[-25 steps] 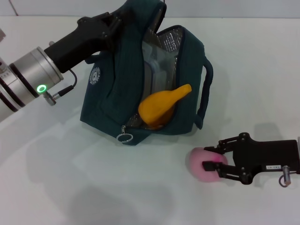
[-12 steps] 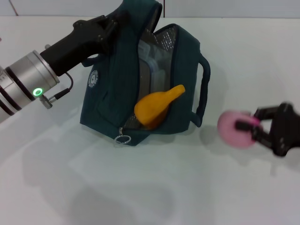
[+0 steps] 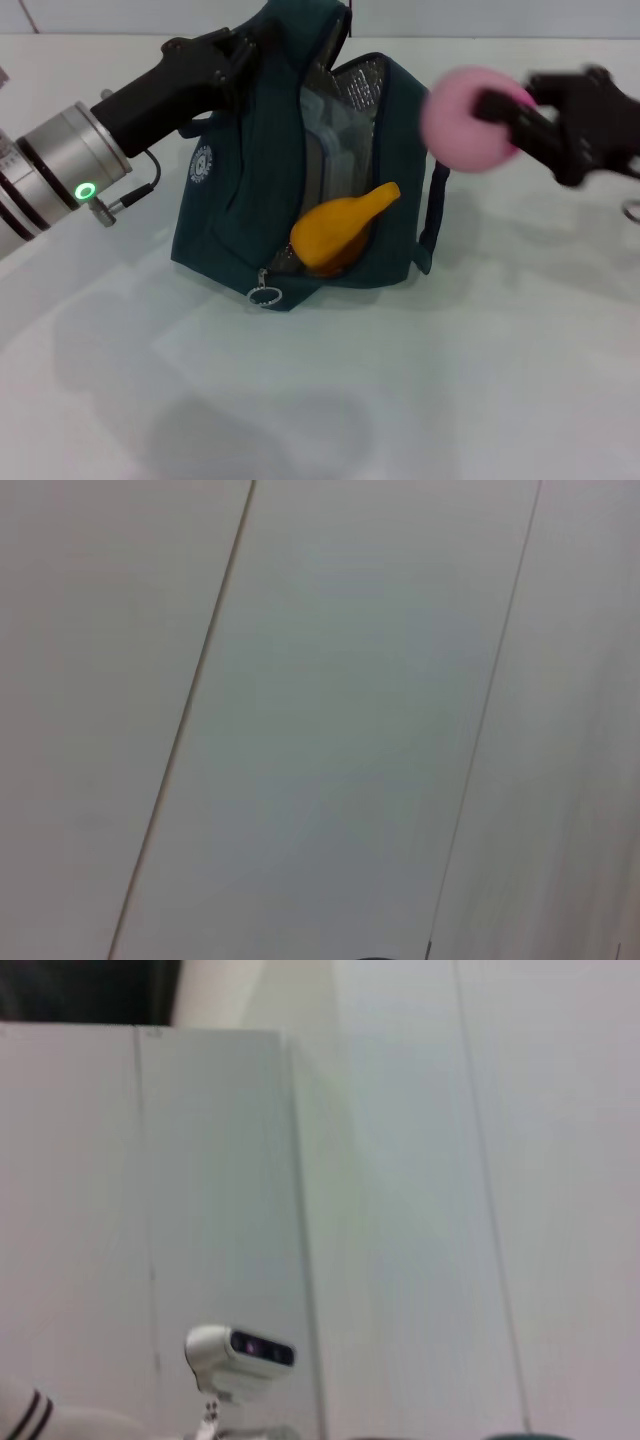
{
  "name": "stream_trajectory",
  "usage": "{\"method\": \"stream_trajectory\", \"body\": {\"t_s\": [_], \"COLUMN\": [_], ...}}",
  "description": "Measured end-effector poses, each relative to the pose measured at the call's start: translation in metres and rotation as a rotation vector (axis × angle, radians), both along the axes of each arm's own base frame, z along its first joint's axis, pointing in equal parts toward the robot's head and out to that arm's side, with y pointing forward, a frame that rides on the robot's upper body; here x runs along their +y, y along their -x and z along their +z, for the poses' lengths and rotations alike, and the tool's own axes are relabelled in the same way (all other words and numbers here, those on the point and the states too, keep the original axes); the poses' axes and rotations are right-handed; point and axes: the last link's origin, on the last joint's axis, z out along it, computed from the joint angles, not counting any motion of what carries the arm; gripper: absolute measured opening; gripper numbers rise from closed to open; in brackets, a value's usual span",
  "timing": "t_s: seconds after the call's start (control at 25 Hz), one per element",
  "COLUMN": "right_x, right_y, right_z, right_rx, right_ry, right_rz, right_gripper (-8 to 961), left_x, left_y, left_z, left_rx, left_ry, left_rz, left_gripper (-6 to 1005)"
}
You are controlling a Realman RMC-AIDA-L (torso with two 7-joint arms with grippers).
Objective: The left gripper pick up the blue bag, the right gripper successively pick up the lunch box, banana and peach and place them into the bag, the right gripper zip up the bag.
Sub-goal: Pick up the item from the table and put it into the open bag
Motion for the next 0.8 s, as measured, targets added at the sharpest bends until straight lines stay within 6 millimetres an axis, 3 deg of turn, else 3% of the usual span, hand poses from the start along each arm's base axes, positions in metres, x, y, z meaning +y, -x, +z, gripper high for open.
{"method": "stream_trajectory", "body": {"t_s": [0.08, 0.12, 0.32, 0.6, 0.8], "right_x": [0.007, 0.022, 0.041, 0.051, 0.048], "right_y": [0.009, 0.030, 0.057, 0.068, 0.071], "right_z": [-0.002, -0.008, -0.027, -0.045, -0.045], "right_rx": [-0.003, -0.040, -0.137, -0.224, -0.222], "right_ry": [0.021, 0.057, 0.099, 0.114, 0.121], "right_rz": [0.008, 0.032, 0.045, 0.027, 0.044], "right_gripper": [89, 89, 91, 149, 313], "left_x": [0.000, 0.000, 0.001, 0.000, 0.000], "left_y": [-0.001, -0.001, -0.002, -0.003, -0.003], "left_z": [0.000, 0.000, -0.001, -0.001, -0.001], "left_rx": [0.000, 0.000, -0.001, -0.004, -0.004], "left_ry": [0.000, 0.000, 0.002, 0.002, 0.003], "left_rz": [-0.001, -0.002, -0.004, -0.006, -0.007], "left_gripper": [39, 39, 39, 39, 39]}}
